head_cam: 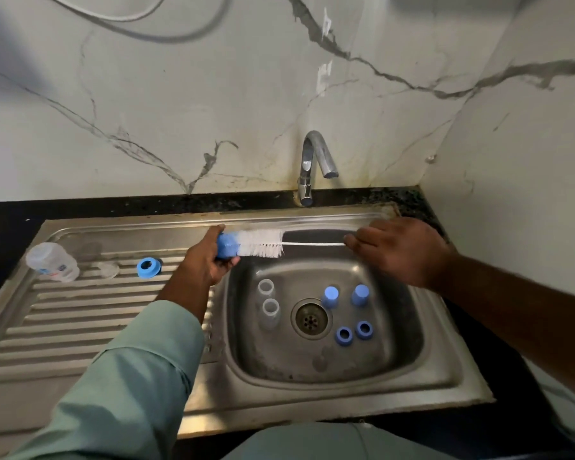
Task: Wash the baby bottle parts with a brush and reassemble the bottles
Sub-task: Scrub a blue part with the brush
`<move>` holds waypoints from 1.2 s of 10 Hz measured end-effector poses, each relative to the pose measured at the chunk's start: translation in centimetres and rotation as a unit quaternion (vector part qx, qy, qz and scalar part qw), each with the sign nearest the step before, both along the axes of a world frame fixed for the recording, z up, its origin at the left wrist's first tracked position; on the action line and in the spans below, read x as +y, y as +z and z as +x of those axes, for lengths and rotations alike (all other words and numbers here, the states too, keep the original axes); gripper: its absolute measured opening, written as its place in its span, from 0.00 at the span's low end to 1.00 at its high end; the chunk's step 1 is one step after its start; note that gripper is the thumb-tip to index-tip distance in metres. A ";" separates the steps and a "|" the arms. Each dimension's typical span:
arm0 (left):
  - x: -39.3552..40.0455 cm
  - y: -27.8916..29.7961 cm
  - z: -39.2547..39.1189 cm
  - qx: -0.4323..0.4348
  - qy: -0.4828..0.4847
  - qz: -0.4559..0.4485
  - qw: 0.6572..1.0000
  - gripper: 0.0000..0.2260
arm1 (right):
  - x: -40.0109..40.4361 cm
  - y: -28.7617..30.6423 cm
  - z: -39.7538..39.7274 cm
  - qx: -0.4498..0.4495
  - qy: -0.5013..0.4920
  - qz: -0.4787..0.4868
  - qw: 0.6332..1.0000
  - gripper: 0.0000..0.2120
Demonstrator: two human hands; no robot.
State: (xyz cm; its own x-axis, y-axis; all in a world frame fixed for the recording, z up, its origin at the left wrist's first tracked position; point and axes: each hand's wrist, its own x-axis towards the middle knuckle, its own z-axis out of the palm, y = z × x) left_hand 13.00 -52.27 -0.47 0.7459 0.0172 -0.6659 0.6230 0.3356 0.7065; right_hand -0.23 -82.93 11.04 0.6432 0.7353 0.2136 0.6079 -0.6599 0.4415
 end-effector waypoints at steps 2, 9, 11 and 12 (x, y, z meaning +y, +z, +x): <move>0.1 -0.5 -0.2 -0.041 0.026 -0.120 0.992 0.12 | 1.9 0.6 0.5 0.540 -0.339 0.400 0.658 0.11; -2.2 -0.5 -0.2 -0.030 0.171 -0.089 0.981 0.22 | 1.8 -2.5 -1.0 0.010 -0.115 0.046 0.992 0.14; -1.5 0.5 -0.5 -0.082 0.099 -0.228 0.965 0.07 | 1.8 -2.9 -0.6 0.612 -0.345 0.470 0.535 0.12; -1.1 0.8 -0.3 -0.098 0.119 -0.185 0.971 0.06 | 2.8 -3.4 -1.6 0.343 -0.295 0.157 0.878 0.10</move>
State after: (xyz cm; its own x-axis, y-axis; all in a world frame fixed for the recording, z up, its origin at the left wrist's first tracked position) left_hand 12.73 -53.41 0.37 0.8632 -0.0089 -0.5047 0.3627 0.7065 0.6077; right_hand -1.80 -80.11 7.62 0.9486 0.2052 -0.2408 0.1711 -0.9730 -0.1550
